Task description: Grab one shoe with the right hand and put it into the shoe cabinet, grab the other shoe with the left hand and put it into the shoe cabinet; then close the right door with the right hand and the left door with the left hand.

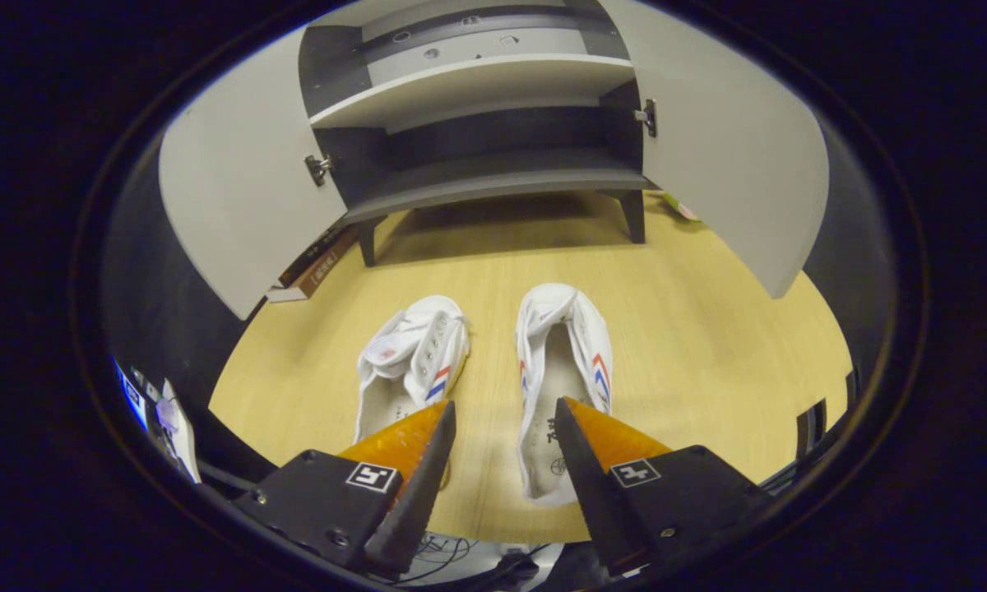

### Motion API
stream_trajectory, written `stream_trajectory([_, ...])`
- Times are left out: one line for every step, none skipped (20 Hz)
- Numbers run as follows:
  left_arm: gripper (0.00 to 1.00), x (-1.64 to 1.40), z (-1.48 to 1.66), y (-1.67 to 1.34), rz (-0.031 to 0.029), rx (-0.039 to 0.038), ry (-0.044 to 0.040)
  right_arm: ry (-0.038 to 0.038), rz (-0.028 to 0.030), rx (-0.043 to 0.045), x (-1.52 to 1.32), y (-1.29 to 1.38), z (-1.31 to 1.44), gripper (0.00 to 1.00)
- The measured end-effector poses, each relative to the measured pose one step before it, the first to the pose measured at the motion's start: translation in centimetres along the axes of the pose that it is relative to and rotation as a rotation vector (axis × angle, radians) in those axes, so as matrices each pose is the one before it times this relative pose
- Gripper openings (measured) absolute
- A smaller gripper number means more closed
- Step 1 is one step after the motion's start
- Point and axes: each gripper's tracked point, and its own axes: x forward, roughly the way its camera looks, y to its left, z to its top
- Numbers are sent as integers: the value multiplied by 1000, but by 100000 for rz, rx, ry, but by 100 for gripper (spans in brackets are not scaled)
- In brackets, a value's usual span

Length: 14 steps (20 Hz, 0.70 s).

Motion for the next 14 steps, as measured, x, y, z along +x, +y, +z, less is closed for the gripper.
stream_trajectory([96,222,-46,81,545,94,337,972,-298,803,730,-195,303,80])
stream_trajectory([96,266,-149,-13,396,-306,297,603,-844,-205,900,-137,268,80])
stream_trajectory([96,201,-320,-309,-797,-1340,1142,-19,-1259,-509,942,-358,445,79])
stream_trajectory([96,80,-70,-582,-1354,-2393,-48,766,-1070,-171,1079,-67,42,79])
stream_trajectory([96,287,38,-447,-761,-1332,346,808,191,544,913,135,110,77])
stream_trajectory([96,102,-365,-332,-582,-711,908,894,528,495,516,76,90,69])
stream_trajectory([96,305,-68,-95,-93,129,335,35,792,231,565,183,275,75])
stream_trajectory([96,249,-253,-115,50,499,1017,-853,-581,-156,523,-134,244,74])
stream_trajectory([96,169,-243,-119,30,296,362,-1315,-120,-527,417,-99,321,70])
stream_trajectory([100,199,-143,-199,-246,439,558,-310,-423,-785,313,-52,99,67])
stream_trajectory([100,202,-244,-138,28,579,678,-558,735,378,272,40,325,57])
stream_trajectory([96,103,-149,93,502,592,478,549,478,606,257,137,-355,53])
stream_trajectory([96,102,-79,149,437,115,563,-120,-854,679,352,-426,76,42])
stream_trajectory([96,117,-150,-70,-111,-330,588,-147,-2018,227,80,-639,7,29])
